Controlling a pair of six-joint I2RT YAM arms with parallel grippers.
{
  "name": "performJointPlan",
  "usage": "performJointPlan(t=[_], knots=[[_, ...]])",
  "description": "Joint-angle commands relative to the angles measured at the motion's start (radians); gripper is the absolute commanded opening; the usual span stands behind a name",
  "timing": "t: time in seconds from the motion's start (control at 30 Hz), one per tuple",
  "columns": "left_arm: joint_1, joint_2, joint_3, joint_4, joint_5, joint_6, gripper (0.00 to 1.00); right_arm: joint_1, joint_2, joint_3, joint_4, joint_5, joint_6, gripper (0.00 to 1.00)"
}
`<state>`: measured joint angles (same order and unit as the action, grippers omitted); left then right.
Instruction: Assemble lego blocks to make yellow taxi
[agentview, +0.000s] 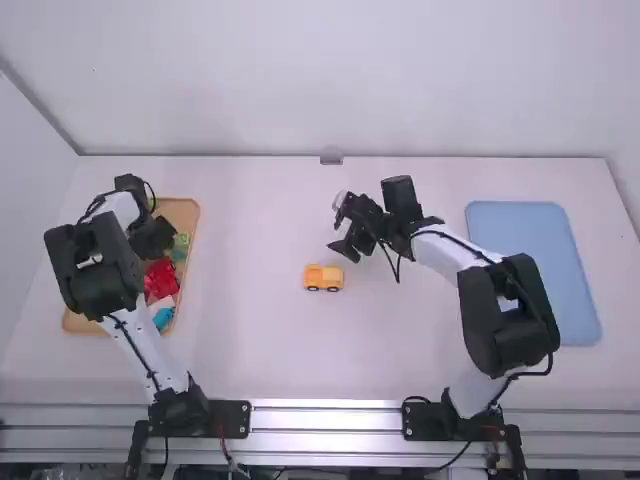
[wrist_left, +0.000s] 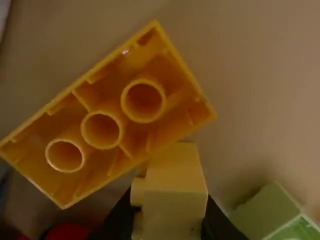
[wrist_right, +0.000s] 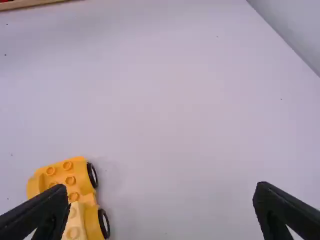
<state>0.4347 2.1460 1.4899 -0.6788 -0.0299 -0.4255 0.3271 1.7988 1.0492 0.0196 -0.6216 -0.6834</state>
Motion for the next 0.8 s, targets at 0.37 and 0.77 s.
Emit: performJointPlan(t=[0.37, 0.77], knots=[[-0.029, -0.188, 0.069, -0.093, -0.066, 0.045, 0.02, 0.001, -0.008, 0.017, 0.042, -0.005, 0.06, 0.99], [-0.335, -0.461, -0.099, 0.069, -0.297, 0.137, 0.02, -0.026, -0.007, 0.056, 0.194, -0.01, 0.386, 0.99]])
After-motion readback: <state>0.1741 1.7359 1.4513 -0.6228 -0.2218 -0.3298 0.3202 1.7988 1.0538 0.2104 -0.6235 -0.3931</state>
